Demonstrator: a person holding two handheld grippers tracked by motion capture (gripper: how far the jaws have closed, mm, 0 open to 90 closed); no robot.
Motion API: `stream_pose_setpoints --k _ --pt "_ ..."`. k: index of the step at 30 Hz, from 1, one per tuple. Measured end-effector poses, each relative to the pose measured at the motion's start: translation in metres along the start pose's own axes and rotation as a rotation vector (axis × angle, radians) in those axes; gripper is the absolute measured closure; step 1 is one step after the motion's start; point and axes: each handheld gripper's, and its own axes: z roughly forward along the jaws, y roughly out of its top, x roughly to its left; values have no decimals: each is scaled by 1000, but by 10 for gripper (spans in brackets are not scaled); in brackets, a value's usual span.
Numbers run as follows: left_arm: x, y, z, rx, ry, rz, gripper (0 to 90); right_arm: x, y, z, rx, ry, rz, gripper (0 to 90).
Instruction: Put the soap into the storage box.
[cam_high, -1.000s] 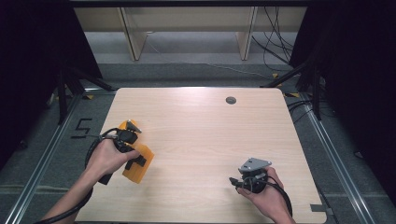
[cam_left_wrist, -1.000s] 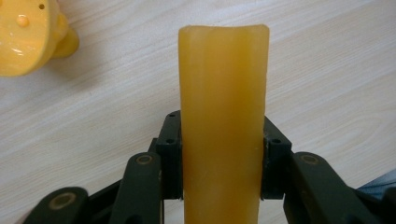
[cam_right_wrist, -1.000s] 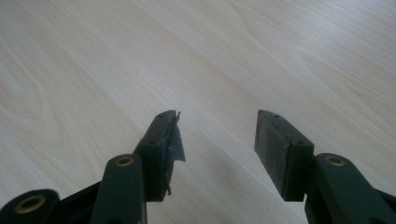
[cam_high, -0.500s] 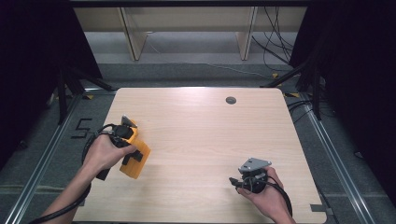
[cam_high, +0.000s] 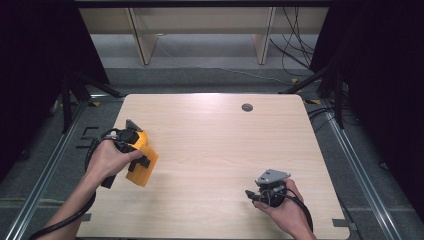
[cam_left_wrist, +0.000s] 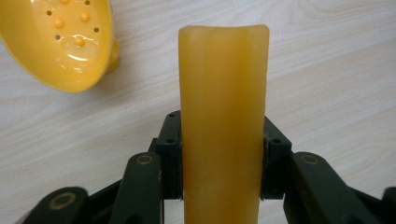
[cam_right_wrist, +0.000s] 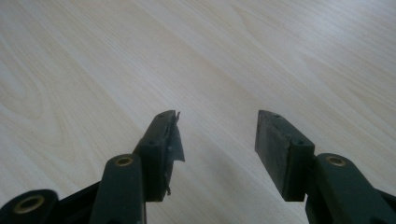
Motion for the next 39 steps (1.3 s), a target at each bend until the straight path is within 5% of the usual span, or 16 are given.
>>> stream_pose_setpoints --k 3,18,39 --pt "6 3 -3 12 -3 35 604 0 0 0 -6 -4 -5 491" --pt "17 11 -7 -32 13 -16 604 1 0 0 -1 2 9 490" --pt "24 24 -12 -41 27 -34 604 -2 0 0 -15 -5 -1 490"
